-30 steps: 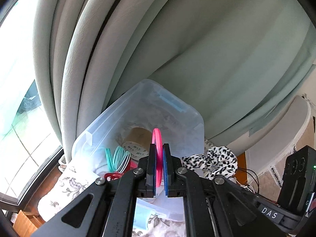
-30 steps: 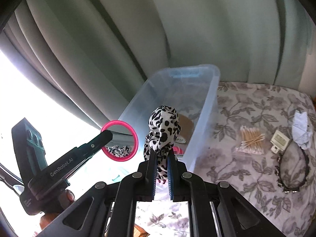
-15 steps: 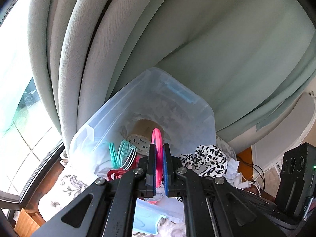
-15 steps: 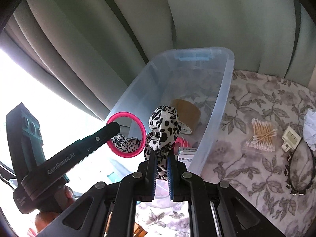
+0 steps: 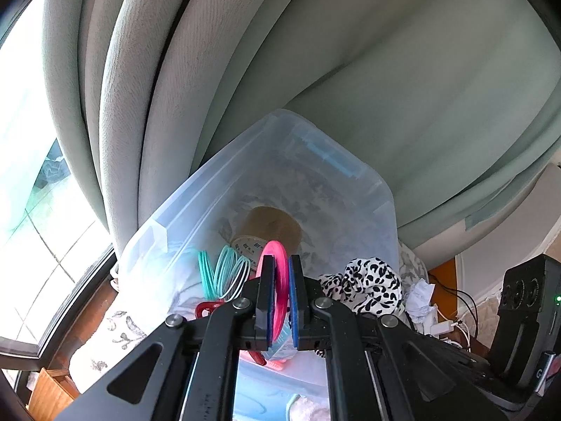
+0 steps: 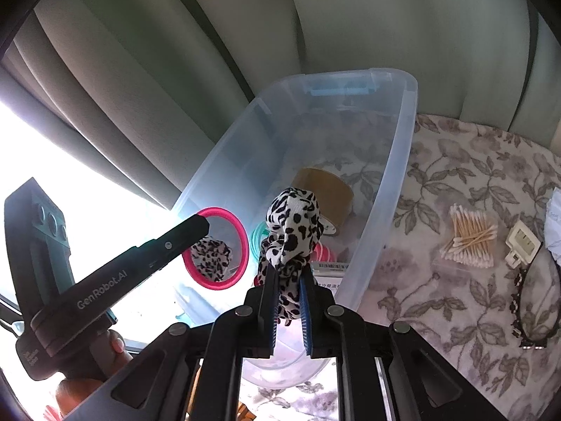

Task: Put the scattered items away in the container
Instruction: 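Carry the pink mirror and leopard scrunchie over the clear box with both grippers, then open both grippers to drop the mirror and scrunchie into the box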

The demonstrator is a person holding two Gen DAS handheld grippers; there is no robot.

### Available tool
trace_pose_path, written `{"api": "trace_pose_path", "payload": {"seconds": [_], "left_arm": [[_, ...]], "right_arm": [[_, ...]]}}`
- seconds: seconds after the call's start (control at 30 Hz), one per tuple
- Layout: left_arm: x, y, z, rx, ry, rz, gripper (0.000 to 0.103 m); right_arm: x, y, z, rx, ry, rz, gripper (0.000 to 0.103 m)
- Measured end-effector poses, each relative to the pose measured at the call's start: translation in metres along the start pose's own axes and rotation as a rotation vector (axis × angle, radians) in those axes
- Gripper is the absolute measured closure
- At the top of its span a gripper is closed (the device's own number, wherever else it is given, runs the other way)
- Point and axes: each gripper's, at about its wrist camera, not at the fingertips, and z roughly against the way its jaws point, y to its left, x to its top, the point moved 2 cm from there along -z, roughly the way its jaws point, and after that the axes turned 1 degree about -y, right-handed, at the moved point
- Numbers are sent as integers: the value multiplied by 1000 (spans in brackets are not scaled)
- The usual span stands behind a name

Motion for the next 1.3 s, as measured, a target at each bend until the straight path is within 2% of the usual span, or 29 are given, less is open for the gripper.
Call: {"api": "trace_pose_path", "payload": {"seconds": [0.2, 0.23, 0.33, 0.37, 0.53, 0.6, 0.67, 0.73, 0.8, 1.13, 1.3], "left_arm": [[1, -4, -5, -7, 9, -8, 94], [1, -4, -5, -9, 8, -8, 90], [2, -4, -4, -17, 2, 1, 71], [3, -4, -4, -17, 0, 4, 69], [3, -6, -4, -13, 0, -1, 67], [3, -6, -3, -11, 1, -2, 65], [3, -6, 0, -10, 1, -2, 58], [2, -4, 6, -11, 0, 0, 55], [2, -4, 8, -10, -2, 0, 54], [2, -5, 11, -12, -7, -4, 54], [2, -9, 16, -17, -19, -15, 54]], "right_arm": [[2, 1, -4, -1, 1, 2, 89], [1, 1, -3, -1, 1, 4, 89], [0, 1, -1, -2, 2, 5, 89], [0, 3, -2, -9, -3, -4, 89], [2, 10, -6, -40, -28, -41, 87], [1, 11, -5, -41, -29, -38, 85], [2, 12, -5, -43, -29, -34, 83], [2, 14, -4, -49, -32, -28, 77], [1, 16, -2, -56, -37, -18, 66], [0, 23, 7, -58, -50, 2, 62], [-2, 23, 13, -50, -63, 5, 57]]}}
